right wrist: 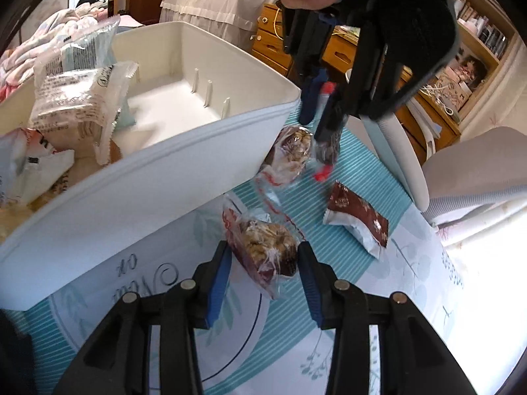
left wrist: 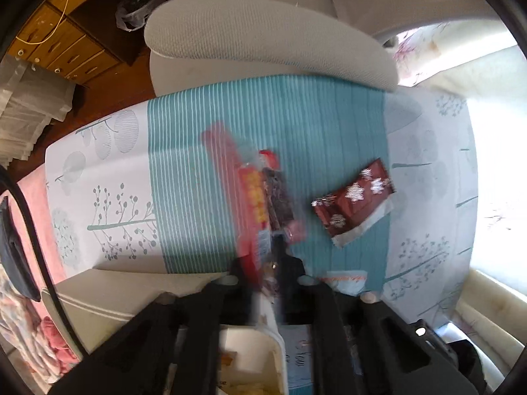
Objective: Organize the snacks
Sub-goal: 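Grasp the red snack stick pack with the left gripper while the right grasps a clear nut candy bag, then lift the snack stick and nut candy bag and carry them over the tray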
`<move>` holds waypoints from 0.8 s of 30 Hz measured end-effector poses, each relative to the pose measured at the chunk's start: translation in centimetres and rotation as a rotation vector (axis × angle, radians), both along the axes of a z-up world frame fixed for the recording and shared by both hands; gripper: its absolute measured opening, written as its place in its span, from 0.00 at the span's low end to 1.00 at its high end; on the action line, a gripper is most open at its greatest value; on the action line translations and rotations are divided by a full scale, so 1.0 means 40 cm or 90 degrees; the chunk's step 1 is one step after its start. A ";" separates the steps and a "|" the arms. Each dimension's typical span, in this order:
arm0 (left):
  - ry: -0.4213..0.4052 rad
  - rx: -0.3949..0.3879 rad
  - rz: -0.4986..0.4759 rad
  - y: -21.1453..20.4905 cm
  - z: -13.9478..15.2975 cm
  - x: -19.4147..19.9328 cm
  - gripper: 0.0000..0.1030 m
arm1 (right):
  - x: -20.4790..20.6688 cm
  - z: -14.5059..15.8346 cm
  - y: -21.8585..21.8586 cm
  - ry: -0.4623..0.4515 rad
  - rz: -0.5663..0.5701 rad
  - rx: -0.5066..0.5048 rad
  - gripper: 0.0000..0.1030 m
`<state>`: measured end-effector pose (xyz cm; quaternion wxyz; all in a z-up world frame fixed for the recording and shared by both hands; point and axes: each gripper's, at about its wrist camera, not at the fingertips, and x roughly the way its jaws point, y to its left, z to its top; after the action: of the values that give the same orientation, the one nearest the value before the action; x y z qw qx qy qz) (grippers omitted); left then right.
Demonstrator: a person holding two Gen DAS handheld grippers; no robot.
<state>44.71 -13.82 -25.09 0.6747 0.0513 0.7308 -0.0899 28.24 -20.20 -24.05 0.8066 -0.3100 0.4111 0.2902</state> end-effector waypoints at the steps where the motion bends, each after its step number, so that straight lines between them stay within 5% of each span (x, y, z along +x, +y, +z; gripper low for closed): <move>1: -0.005 -0.004 0.001 0.001 0.011 -0.003 0.04 | -0.003 0.005 0.000 0.000 -0.003 0.002 0.40; 8: -0.031 -0.034 0.009 0.011 0.082 -0.011 0.05 | -0.043 0.050 -0.015 0.007 -0.026 0.023 0.40; 13: -0.015 -0.027 0.022 0.014 0.062 -0.006 0.12 | -0.059 0.064 -0.022 0.010 -0.044 0.036 0.40; 20: 0.003 -0.029 0.080 0.041 0.009 0.018 0.64 | -0.072 0.065 -0.030 0.019 -0.059 0.039 0.40; 24: 0.025 -0.025 0.112 0.058 -0.031 0.029 0.64 | -0.075 0.059 -0.039 0.026 -0.072 0.038 0.40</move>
<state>45.86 -11.51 -26.33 0.6665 -0.0277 0.7436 -0.0455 25.23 -21.77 -21.70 0.8221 -0.2560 0.4356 0.2623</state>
